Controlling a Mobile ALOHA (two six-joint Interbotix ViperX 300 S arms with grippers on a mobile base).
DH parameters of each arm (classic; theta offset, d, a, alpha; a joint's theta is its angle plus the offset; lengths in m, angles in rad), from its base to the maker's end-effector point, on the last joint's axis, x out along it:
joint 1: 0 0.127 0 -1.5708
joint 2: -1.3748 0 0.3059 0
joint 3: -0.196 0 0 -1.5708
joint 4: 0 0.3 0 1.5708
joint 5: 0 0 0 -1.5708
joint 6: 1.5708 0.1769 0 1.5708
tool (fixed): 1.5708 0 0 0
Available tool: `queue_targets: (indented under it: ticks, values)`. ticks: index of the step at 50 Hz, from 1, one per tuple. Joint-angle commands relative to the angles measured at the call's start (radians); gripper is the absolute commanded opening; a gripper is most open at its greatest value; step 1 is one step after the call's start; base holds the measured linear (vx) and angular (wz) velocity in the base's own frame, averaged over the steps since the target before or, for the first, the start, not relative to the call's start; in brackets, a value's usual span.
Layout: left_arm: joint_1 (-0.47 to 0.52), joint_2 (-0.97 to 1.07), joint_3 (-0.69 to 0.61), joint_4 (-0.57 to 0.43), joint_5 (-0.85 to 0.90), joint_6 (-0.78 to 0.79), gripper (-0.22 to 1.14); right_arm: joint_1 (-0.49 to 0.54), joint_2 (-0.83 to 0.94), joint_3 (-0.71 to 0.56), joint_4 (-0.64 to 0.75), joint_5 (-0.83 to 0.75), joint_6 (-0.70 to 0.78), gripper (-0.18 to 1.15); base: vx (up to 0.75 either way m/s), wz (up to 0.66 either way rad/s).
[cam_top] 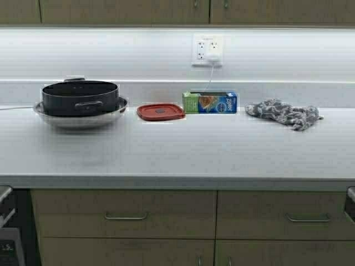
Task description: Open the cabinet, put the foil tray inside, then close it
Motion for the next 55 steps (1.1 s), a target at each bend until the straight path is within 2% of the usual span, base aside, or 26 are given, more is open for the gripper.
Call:
queue_targets:
  ticks: [1, 55]
  values:
    - [-0.002, -0.011, -0.006, -0.002, -0.011, -0.003, 0.04, 0.0, -0.006, -0.012, 0.003, -0.008, 0.0, 0.06, 0.02, 0.0]
    - [-0.002, -0.011, 0.002, -0.002, -0.031, -0.002, 0.04, 0.0, -0.006, -0.012, 0.0, -0.006, -0.008, 0.06, 0.01, 0.0]
